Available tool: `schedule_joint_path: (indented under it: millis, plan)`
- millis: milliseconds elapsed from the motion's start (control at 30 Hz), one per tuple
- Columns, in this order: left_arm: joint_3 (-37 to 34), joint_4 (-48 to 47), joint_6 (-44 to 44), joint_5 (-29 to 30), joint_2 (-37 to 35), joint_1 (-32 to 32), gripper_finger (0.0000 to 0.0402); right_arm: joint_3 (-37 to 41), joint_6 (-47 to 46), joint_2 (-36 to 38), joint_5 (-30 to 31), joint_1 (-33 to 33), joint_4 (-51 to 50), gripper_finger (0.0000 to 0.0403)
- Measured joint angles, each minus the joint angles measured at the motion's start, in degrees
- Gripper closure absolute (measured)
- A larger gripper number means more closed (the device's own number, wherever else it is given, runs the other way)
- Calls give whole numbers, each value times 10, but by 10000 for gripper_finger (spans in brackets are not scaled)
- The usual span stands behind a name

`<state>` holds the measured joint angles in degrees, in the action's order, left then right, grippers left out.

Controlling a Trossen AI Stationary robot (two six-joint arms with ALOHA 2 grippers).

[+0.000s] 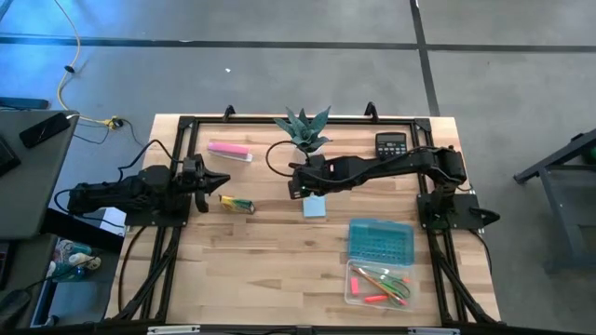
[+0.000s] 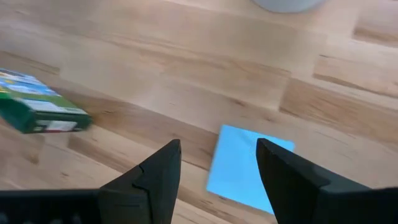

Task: Pack school essentials
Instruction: Put the blue sticky notes into the blue supply box

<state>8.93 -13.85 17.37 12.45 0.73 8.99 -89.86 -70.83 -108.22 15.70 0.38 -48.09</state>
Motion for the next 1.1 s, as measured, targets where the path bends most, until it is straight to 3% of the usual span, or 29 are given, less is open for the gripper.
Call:
schedule_joint_path:
  millis: [767,1100]
  plan:
    - [0,0,0,0,0,0,385,-1,-43,-11,-10,12,-37,204]
    - [0,0,0,0,0,0,387,0,-73,-30,-13,13,-47,113]
